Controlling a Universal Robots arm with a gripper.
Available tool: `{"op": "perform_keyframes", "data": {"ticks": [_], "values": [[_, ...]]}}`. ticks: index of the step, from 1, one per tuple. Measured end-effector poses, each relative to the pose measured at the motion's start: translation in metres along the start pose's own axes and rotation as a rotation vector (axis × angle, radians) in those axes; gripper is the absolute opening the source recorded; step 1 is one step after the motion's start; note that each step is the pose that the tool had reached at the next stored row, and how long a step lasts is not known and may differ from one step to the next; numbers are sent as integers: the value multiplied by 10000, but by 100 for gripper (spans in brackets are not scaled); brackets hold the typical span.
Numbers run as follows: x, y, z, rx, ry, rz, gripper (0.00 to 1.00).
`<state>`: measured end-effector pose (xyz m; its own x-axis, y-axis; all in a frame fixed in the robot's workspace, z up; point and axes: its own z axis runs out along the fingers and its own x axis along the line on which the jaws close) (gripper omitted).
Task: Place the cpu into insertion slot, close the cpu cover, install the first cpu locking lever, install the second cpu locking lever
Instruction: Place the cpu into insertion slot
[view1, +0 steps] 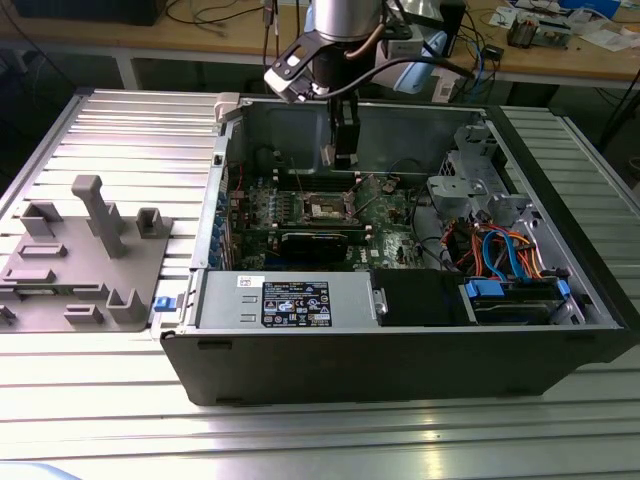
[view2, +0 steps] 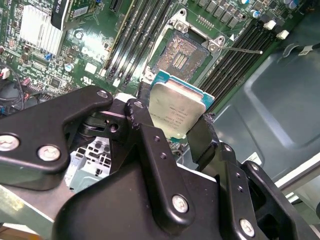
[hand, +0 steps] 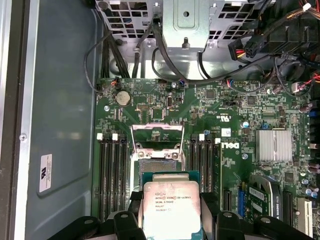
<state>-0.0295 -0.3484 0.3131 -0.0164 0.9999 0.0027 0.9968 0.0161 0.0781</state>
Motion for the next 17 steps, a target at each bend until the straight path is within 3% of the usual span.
{"op": "perform_keyframes", "data": {"ticks": [17], "values": [[0, -12, 43, 0, 0, 0, 54]]}}
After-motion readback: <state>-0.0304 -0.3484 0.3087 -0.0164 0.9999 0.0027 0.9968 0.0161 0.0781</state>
